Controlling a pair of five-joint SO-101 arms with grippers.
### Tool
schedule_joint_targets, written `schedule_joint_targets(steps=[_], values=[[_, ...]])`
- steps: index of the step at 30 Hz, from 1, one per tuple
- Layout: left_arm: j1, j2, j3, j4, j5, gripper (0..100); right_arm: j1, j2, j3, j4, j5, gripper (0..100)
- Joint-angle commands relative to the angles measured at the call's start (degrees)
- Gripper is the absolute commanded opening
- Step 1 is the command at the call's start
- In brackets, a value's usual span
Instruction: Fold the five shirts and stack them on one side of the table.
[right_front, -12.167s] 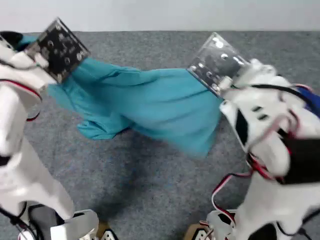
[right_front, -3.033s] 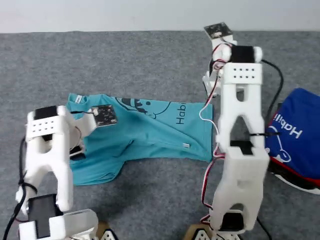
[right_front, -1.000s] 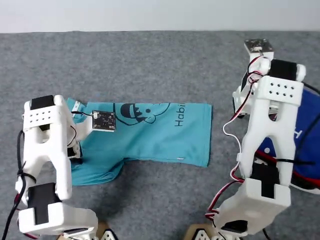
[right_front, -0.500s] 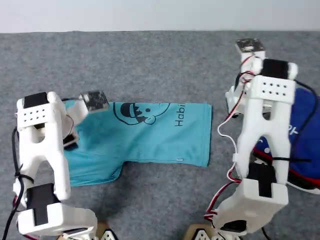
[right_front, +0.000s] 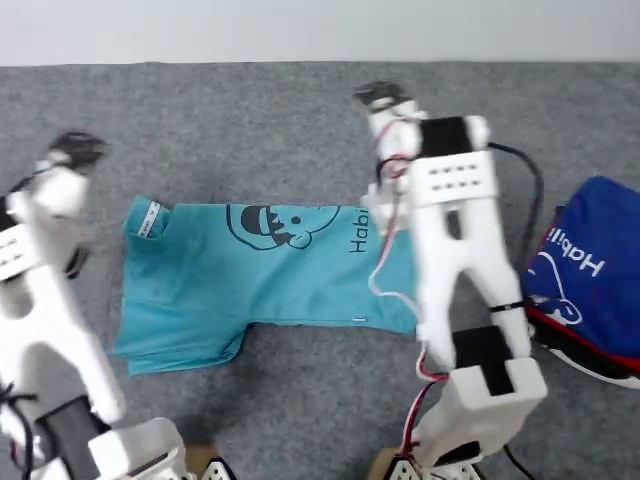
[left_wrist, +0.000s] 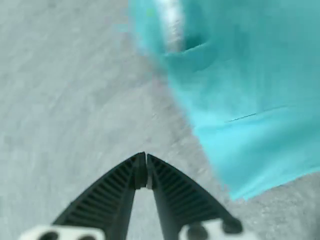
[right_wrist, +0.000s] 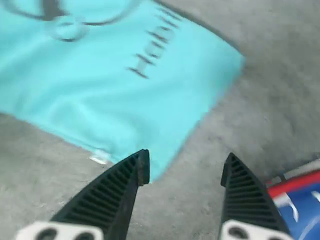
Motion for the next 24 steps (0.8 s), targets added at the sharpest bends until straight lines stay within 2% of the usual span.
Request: schedule_joint_targets(steps=[1, 5, 11, 19, 24], values=[[-9.0, -4.0, -2.0, -0.5, 3.8, 0, -8.7, -0.6, -0.3, 2.2, 0.9, 24.1], [-17.4, -4.3, -1.9, -0.5, 6.8, 0, -19.5, 3.6, -0.5, 2.1, 1.0, 24.1], [-22.8, -4.3, -1.6, -0.4, 7.3, 0, -34.9, 11.0, -3.3, 1.4, 1.0, 24.1], [-25.6, -4.2, -1.6, -0.5, 7.3, 0, -46.0, 20.9, -14.2, 1.5, 1.0, 24.1], [-26.1, -4.4, -1.6, -0.5, 7.3, 0, -50.3, 25.2, -18.4, 1.4, 0.9, 24.1]])
